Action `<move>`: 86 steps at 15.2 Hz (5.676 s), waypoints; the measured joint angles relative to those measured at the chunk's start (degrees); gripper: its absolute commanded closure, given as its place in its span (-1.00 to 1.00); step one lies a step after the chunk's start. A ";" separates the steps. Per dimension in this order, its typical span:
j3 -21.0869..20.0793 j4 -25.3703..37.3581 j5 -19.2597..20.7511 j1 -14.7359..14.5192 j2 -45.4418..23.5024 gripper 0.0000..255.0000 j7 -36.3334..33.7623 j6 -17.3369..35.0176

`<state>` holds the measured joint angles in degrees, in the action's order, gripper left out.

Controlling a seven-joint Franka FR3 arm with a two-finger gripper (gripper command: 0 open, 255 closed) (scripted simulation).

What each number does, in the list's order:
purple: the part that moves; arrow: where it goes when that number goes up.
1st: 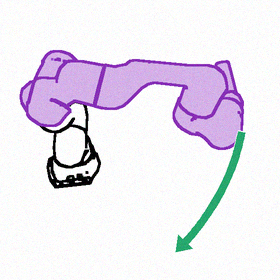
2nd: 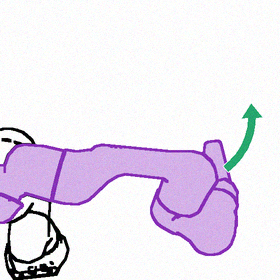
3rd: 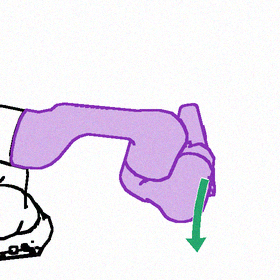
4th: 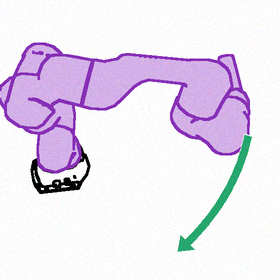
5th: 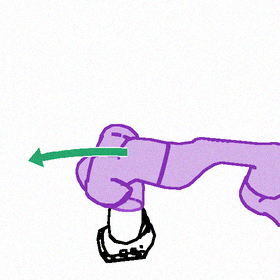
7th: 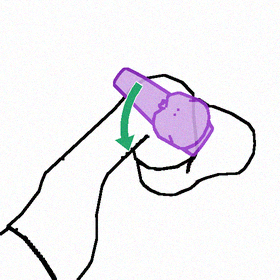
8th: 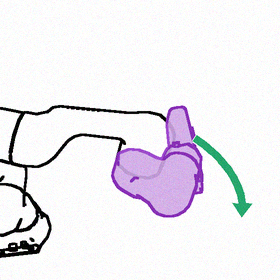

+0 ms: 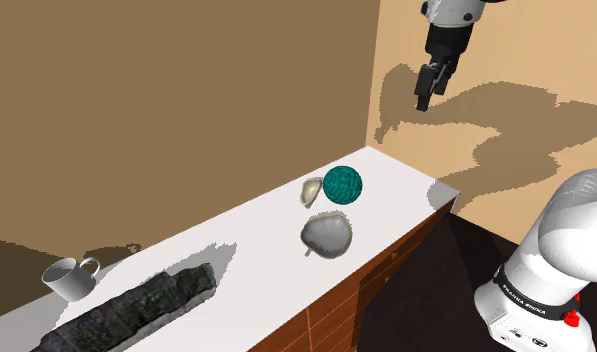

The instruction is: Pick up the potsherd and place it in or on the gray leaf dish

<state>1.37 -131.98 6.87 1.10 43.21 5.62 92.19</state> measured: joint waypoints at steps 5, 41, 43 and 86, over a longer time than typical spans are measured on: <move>2.25 -0.97 -1.01 -0.52 -4.80 -1.00 2.09 5.15; 5.23 38.37 -33.76 -1.39 -79.48 -1.00 34.04 25.02; 4.97 37.65 -34.13 -1.61 -79.98 -1.00 34.30 26.20; 6.08 22.03 -46.29 -12.69 -76.04 1.00 -8.16 48.11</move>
<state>7.45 -109.95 -39.42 -11.59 -32.84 -2.54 140.30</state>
